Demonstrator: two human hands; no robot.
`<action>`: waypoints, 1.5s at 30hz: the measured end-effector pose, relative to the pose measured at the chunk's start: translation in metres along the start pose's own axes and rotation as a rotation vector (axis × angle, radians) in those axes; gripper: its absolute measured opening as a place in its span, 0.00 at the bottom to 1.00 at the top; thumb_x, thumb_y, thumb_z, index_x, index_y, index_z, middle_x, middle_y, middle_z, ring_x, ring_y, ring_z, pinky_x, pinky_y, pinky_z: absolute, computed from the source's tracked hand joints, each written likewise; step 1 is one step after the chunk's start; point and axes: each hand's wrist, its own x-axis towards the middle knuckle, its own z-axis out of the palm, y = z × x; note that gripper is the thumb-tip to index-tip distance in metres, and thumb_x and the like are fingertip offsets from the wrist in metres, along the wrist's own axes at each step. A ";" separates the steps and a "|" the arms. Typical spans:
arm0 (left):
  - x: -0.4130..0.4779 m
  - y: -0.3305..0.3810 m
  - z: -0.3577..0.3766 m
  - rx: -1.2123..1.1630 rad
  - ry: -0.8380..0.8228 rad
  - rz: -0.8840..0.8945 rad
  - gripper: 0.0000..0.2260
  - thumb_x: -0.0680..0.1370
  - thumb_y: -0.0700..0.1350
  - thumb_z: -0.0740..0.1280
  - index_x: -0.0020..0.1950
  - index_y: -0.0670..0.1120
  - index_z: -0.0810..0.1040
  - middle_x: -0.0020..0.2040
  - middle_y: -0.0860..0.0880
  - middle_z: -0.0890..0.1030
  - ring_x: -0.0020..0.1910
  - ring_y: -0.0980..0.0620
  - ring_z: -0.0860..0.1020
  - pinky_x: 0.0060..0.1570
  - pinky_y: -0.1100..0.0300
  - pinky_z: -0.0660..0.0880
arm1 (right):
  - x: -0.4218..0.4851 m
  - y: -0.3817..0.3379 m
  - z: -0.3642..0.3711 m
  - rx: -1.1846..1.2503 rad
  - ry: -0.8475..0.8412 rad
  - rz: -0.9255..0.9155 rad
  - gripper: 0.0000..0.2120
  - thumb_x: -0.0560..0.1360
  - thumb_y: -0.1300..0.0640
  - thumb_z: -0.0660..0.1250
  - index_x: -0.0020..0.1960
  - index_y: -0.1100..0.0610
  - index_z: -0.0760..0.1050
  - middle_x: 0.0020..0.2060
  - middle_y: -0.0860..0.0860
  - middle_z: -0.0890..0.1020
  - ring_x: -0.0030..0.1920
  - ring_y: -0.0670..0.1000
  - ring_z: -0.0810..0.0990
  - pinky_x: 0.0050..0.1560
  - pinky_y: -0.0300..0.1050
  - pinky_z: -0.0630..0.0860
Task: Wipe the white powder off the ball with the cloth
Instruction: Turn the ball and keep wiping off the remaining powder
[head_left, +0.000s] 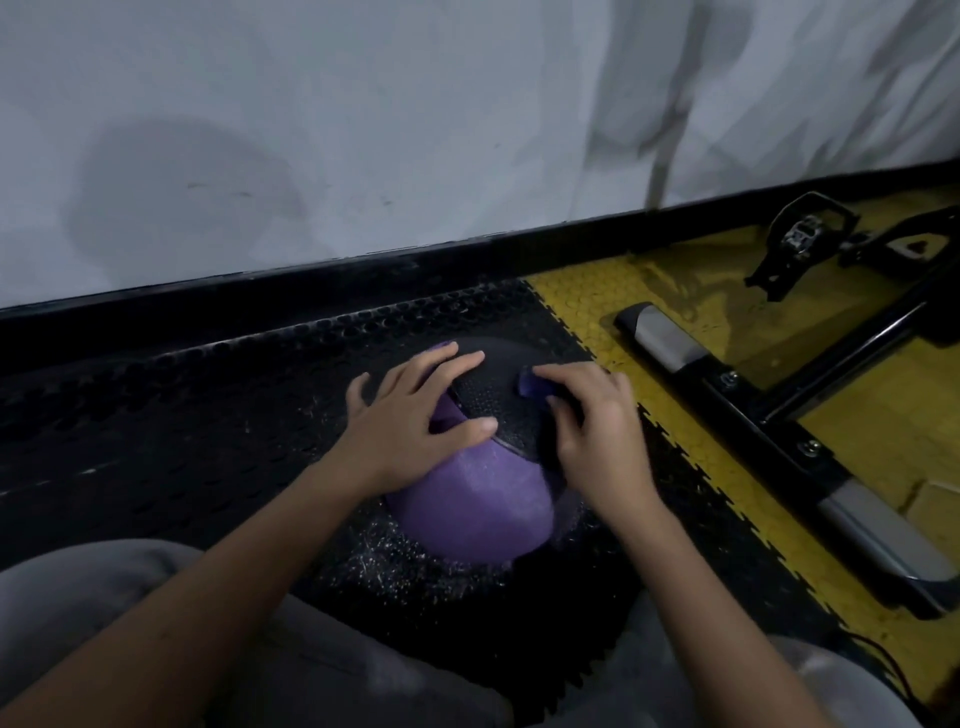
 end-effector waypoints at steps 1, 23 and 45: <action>0.001 -0.003 -0.002 0.023 0.007 -0.025 0.33 0.63 0.75 0.46 0.68 0.73 0.51 0.73 0.66 0.50 0.72 0.59 0.51 0.70 0.43 0.43 | -0.004 -0.011 0.003 -0.029 -0.005 -0.085 0.13 0.73 0.65 0.63 0.55 0.56 0.79 0.49 0.49 0.80 0.47 0.53 0.72 0.48 0.39 0.66; -0.006 -0.012 -0.007 -0.037 0.114 -0.089 0.29 0.66 0.72 0.43 0.68 0.73 0.54 0.71 0.61 0.53 0.71 0.56 0.53 0.69 0.46 0.42 | -0.033 -0.017 0.018 -0.012 0.024 -0.144 0.13 0.74 0.63 0.62 0.56 0.59 0.80 0.46 0.54 0.77 0.46 0.52 0.72 0.48 0.36 0.68; -0.004 -0.011 -0.003 -0.096 0.183 -0.235 0.27 0.69 0.68 0.49 0.69 0.69 0.56 0.70 0.57 0.55 0.70 0.52 0.55 0.69 0.49 0.44 | -0.026 -0.037 0.035 -0.037 0.045 -0.144 0.13 0.75 0.60 0.58 0.55 0.61 0.78 0.46 0.54 0.77 0.46 0.51 0.70 0.44 0.40 0.70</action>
